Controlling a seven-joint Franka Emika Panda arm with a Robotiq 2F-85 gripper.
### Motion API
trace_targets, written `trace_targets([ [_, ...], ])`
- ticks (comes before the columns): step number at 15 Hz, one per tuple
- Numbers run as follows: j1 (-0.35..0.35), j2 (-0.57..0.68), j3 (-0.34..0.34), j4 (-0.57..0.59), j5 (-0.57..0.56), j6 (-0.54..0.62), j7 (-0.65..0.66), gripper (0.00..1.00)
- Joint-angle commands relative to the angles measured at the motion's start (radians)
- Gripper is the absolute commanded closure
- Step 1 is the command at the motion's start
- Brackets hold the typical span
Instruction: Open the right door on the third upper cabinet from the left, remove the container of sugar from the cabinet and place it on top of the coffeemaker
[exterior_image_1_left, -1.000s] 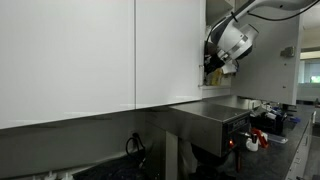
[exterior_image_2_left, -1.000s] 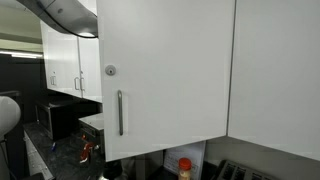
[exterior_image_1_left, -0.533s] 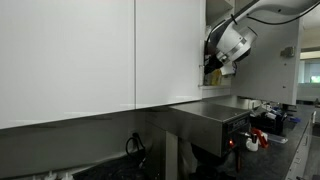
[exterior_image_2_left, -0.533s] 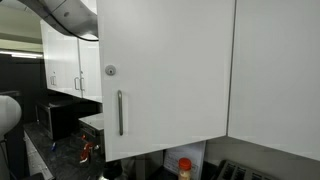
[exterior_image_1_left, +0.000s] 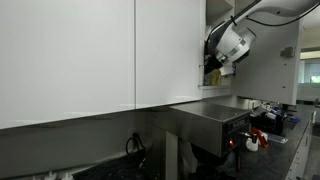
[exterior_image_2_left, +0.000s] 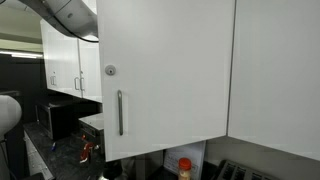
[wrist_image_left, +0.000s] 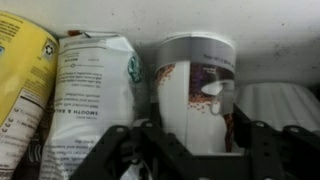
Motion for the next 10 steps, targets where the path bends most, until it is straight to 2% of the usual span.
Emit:
trace_targets([
  [1,-0.075,0.036,0.059,-0.032,0.01,-0.002,0.002,0.59],
  [5,-0.184,0.042,0.168,-0.076,0.016,0.009,0.004,0.59],
  [10,-0.355,0.034,0.337,-0.135,0.01,0.024,0.006,0.59],
])
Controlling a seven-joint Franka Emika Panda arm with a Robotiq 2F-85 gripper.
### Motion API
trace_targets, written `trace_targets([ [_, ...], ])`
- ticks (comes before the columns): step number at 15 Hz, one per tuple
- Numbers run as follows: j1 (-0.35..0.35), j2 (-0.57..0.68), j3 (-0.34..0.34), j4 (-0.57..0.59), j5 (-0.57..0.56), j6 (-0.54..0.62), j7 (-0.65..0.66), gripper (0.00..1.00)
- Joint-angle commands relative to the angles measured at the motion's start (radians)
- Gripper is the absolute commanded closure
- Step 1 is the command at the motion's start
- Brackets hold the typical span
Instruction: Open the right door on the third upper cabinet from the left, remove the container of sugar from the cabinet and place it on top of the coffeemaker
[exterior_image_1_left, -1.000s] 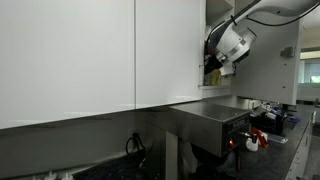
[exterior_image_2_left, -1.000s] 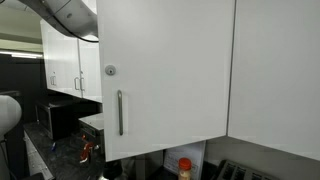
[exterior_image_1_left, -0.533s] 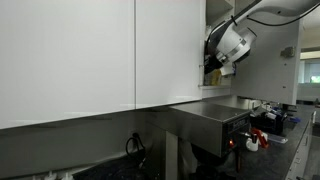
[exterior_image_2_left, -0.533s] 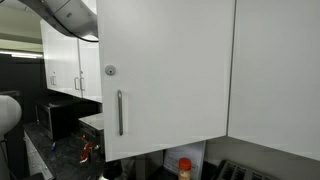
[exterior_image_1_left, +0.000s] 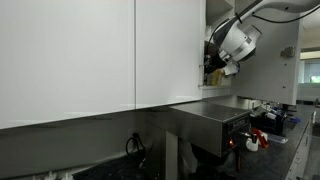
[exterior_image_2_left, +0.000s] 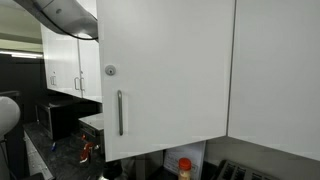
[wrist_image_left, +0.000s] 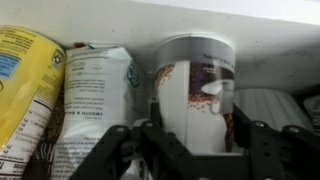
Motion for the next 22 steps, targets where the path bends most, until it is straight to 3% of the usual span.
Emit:
trace_targets([
  [1,-0.147,0.022,0.136,-0.064,0.007,0.026,0.0,0.59],
  [17,-0.705,-0.026,0.659,-0.233,0.011,0.065,0.01,0.59],
  [22,-0.876,-0.092,0.813,-0.286,0.02,0.0,0.037,0.59],
])
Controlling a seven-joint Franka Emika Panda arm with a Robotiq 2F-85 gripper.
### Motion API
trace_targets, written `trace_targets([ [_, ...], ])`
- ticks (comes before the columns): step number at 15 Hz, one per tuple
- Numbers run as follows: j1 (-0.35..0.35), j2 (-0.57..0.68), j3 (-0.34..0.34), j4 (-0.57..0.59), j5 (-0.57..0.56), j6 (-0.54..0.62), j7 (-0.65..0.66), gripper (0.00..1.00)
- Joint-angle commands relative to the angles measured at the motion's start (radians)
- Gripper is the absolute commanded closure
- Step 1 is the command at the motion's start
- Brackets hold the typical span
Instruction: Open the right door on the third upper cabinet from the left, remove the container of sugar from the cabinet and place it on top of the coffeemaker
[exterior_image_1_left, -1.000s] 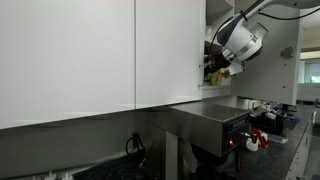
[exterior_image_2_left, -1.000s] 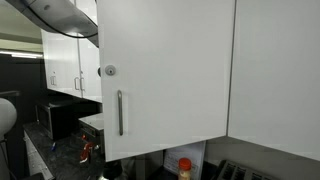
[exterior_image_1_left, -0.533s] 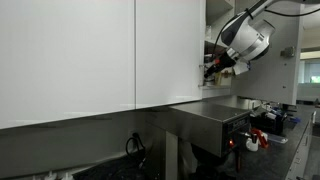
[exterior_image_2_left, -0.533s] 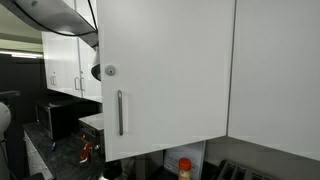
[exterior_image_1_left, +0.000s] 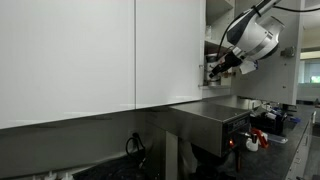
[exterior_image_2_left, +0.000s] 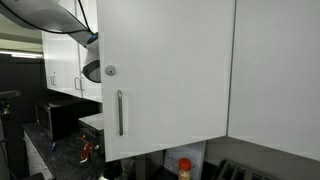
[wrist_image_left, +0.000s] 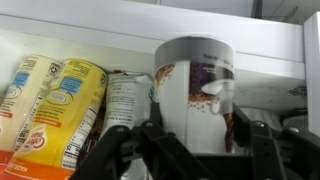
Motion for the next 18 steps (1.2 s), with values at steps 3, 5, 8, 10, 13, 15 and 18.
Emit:
trace_targets([
  [3,-0.212,-0.11,0.179,-0.084,0.005,-0.114,0.046,0.59],
  [5,-0.284,-0.142,0.239,-0.107,-0.012,-0.159,0.081,0.59],
  [8,-0.389,-0.191,0.329,-0.144,-0.04,-0.211,0.134,0.59],
  [10,-0.453,-0.227,0.387,-0.166,-0.063,-0.242,0.171,0.59],
  [13,-0.534,-0.29,0.465,-0.197,-0.097,-0.288,0.228,0.59],
  [15,-0.577,-0.337,0.511,-0.222,-0.115,-0.322,0.265,0.59],
  [18,-0.628,-0.38,0.563,-0.216,-0.159,-0.386,0.322,0.59],
])
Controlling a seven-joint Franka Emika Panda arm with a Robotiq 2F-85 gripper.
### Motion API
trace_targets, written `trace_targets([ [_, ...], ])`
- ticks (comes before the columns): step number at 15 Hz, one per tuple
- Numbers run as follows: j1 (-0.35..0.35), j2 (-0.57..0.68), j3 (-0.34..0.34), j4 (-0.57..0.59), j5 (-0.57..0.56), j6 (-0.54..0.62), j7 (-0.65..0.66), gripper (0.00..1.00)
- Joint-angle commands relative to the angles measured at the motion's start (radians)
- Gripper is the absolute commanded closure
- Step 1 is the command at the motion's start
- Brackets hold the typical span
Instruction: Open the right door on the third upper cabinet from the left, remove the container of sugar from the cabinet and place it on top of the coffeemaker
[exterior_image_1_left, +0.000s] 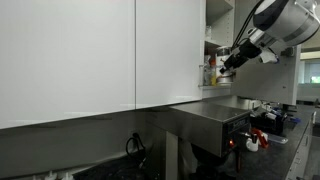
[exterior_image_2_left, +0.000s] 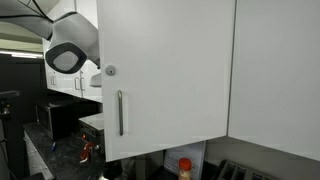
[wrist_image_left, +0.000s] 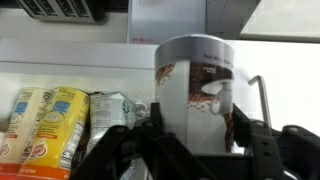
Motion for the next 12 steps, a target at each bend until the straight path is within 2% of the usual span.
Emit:
trace_targets([
  [1,-0.079,-0.09,0.077,-0.007,-0.03,-0.09,0.065,0.59],
  [6,-0.135,-0.166,0.151,-0.007,-0.028,-0.184,0.093,0.59],
  [12,-0.169,-0.23,0.19,-0.007,-0.027,-0.285,0.111,0.59],
])
